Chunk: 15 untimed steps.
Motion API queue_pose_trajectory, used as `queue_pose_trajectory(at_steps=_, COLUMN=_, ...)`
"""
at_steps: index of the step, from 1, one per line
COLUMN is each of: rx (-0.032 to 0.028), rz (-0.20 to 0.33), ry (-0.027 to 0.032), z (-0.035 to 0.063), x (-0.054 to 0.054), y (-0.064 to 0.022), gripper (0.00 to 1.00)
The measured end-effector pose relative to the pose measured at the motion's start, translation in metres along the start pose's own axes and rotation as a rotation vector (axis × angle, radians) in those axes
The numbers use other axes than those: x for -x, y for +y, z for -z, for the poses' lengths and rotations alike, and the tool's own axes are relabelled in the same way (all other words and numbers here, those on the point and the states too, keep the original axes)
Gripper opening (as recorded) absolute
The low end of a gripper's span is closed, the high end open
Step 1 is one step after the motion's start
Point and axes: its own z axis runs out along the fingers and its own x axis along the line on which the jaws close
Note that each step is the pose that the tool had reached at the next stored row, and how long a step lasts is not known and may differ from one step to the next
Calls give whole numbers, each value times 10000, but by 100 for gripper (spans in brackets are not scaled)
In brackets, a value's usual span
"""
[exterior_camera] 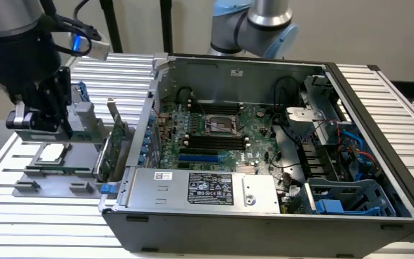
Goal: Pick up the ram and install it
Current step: 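Pick up the ram and move it above insertion slot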
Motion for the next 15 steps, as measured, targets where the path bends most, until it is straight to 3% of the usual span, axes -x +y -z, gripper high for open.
queue_pose_trajectory(at_steps=8, rx=-2, rz=1, ry=-53, z=244, x=-9, y=-362, gripper=0)
queue_pose_trajectory(at_steps=15, rx=-4, rz=3, ry=-109, z=311, x=-17, y=-677, gripper=0)
